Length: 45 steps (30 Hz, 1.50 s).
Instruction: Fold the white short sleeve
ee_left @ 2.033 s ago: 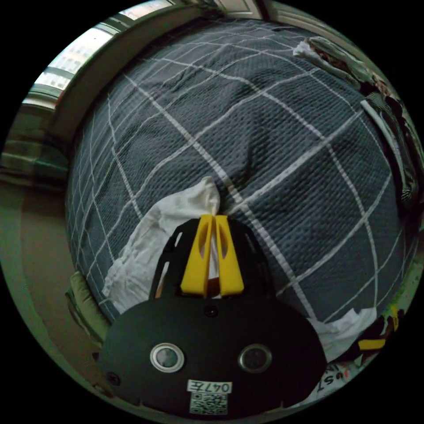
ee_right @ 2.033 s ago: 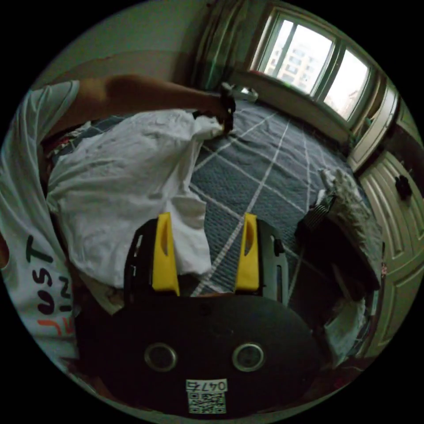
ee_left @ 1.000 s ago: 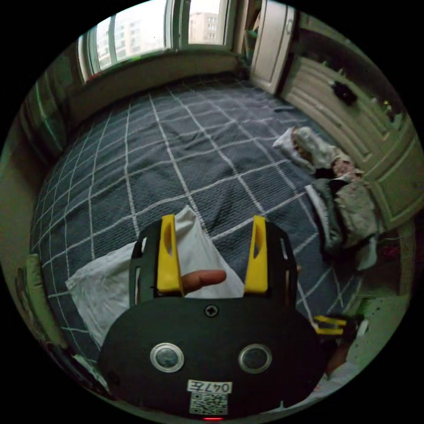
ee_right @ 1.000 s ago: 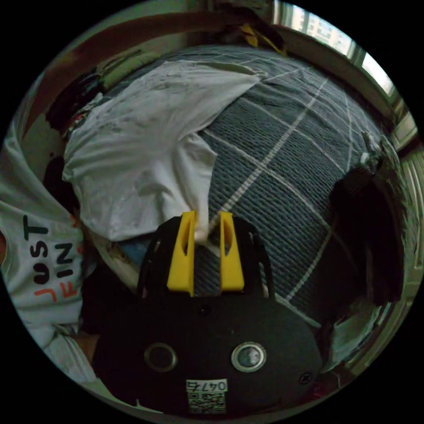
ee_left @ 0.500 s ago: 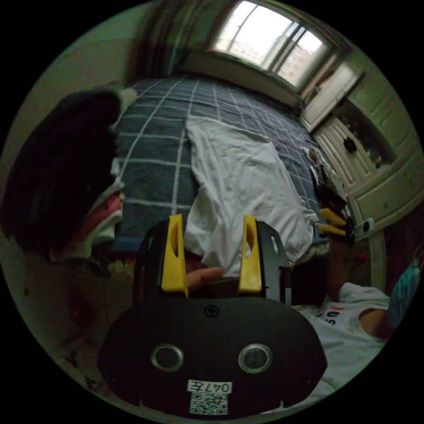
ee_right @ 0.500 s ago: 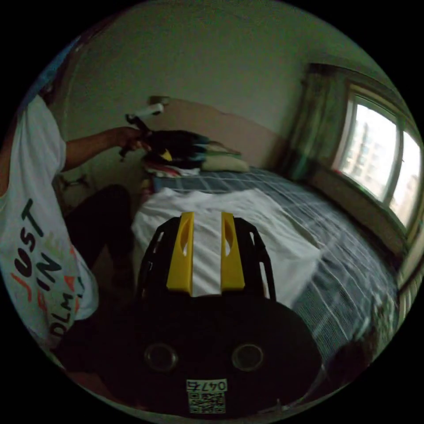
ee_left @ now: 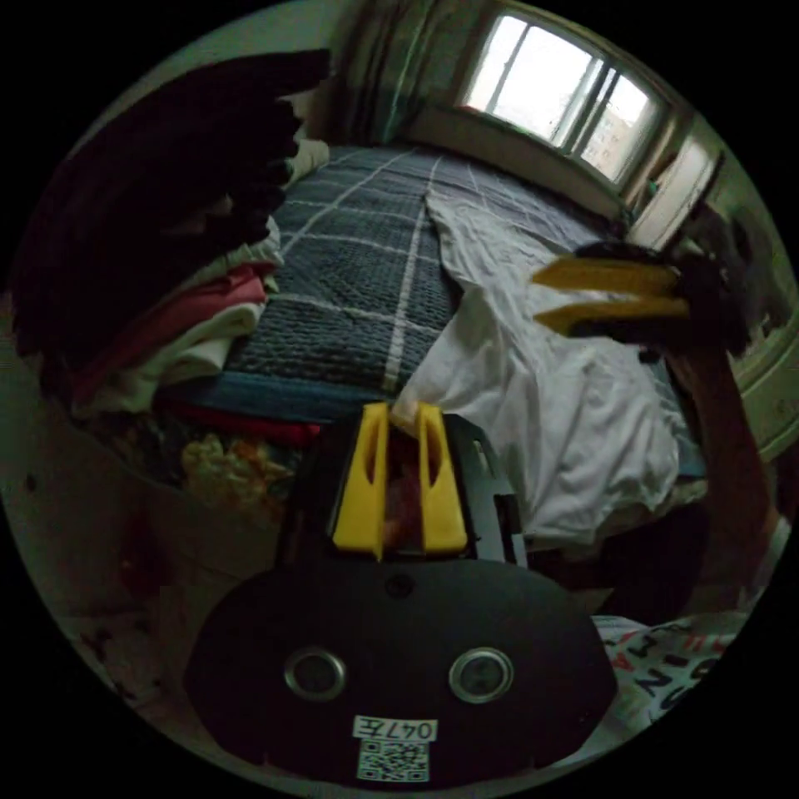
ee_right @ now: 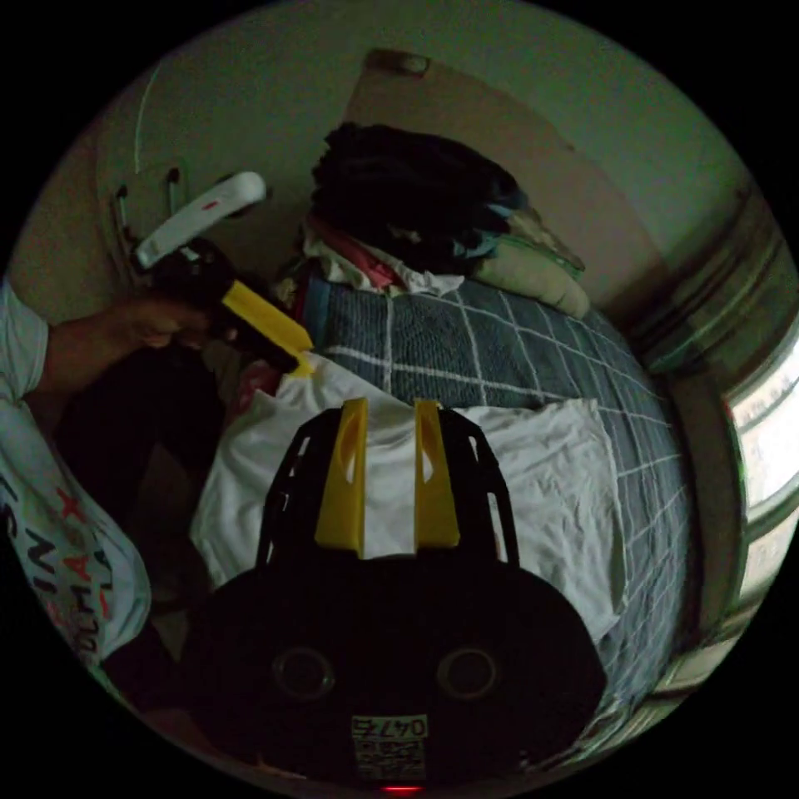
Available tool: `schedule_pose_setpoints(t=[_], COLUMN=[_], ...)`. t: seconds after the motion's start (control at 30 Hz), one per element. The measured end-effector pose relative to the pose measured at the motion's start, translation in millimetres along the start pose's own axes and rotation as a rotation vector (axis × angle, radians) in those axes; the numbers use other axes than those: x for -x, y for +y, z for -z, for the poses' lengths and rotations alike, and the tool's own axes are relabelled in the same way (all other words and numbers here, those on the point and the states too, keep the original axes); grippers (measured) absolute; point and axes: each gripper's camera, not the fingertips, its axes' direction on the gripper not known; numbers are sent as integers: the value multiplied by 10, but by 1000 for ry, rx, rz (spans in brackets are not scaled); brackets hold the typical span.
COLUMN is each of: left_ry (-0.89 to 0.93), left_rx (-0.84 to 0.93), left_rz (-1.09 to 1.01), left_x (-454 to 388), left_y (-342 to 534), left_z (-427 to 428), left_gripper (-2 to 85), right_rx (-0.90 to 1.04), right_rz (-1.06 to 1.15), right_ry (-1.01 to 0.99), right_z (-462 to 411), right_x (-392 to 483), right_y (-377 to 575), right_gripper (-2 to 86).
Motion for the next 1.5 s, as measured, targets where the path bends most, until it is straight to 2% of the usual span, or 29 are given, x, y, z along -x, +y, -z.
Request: schedule_pose_setpoints(t=[0.13, 0.23, 0.3, 0.4, 0.5, 0.63, 0.8, 0.87, 0.93, 1.07, 1.13, 1.17, 1.23, 1.3, 1.37, 1.5], left_ry=[-42, -71, -36, -92, -43, 2, 51, 106, 178, 346, 314, 250, 103, -19, 2, 47], left_rx=[-138, -198, -190, -186, -135, -22, -25, -52, -87, -84, -89, -101, -123, -195, -287, -201], left_rz=[-102, -135, -120, -87, -70, -68, -113, -158, -180, -98, -57, -27, 21, 46, -13, -98], left_x=[125, 280, 388, 528, 717, 925, 1007, 1043, 1095, 1314, 1397, 1451, 1526, 1557, 1505, 1353], left_y=[211, 378, 486, 671, 746, 770, 828, 872, 907, 895, 892, 892, 882, 874, 752, 359], left_z=[461, 683, 763, 891, 860, 679, 733, 800, 852, 812, 817, 838, 903, 1014, 1089, 984], left_gripper=[0, -4, -5, -5, -5, -5, -5, -4, -4, 0, 6, 16, 42, 73, 104, 117], right_rx=[6, -8, 18, 37, 53, 142, 257, 191, 52, 95, -132, -175, -204, -196, -205, -273], right_rz=[130, 186, 200, 179, 135, 154, 212, 240, 176, 114, -89, -138, -235, -242, -251, -317], right_ry=[-245, -145, -81, -92, -72, -188, -278, -255, -289, -346, -311, -296, -225, -193, -161, -141], right_z=[-585, -939, -1150, -1398, -1649, -2184, -2826, -2827, -2749, -2980, -2805, -2772, -2773, -2816, -2862, -2981], right_x=[-51, 50, -8, -285, -584, -794, -897, -964, -1224, -1726, -2394, -2560, -3031, -3197, -3280, -3538], right_y=[-391, -533, -643, -782, -820, -934, -1040, -1036, -958, -752, -545, -491, -372, -339, -293, -102], right_gripper=[46, 48, 48, 46, 42, 45, 14, 10, 18, 50, 46, 45, 44, 41, 37, 26])
